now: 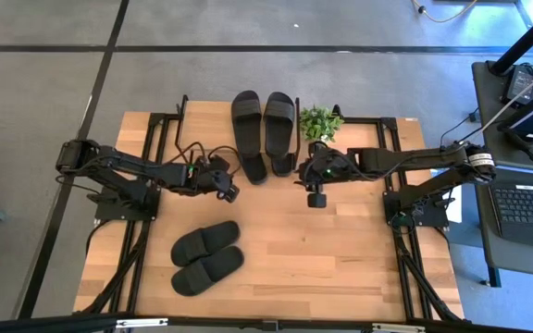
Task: Pick and place slides into the shelf
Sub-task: Put the black slide under the shelf
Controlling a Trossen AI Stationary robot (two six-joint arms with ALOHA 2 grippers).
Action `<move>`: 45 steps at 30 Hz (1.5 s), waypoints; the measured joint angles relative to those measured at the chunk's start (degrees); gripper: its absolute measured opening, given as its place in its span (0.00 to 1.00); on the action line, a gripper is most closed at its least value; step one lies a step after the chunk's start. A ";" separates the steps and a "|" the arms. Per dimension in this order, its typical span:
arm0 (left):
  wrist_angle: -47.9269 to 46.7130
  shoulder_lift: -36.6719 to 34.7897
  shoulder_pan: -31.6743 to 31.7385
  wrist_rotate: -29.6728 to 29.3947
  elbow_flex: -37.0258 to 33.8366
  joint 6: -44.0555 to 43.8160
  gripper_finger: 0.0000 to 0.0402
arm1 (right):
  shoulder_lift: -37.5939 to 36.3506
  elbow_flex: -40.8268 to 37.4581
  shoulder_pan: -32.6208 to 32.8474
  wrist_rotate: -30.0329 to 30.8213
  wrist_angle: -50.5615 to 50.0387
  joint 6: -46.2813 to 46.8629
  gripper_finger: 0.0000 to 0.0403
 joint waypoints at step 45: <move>13.90 12.72 -6.54 -24.13 -0.03 -11.19 0.00 | -41.42 -29.90 3.21 8.87 8.20 10.30 0.34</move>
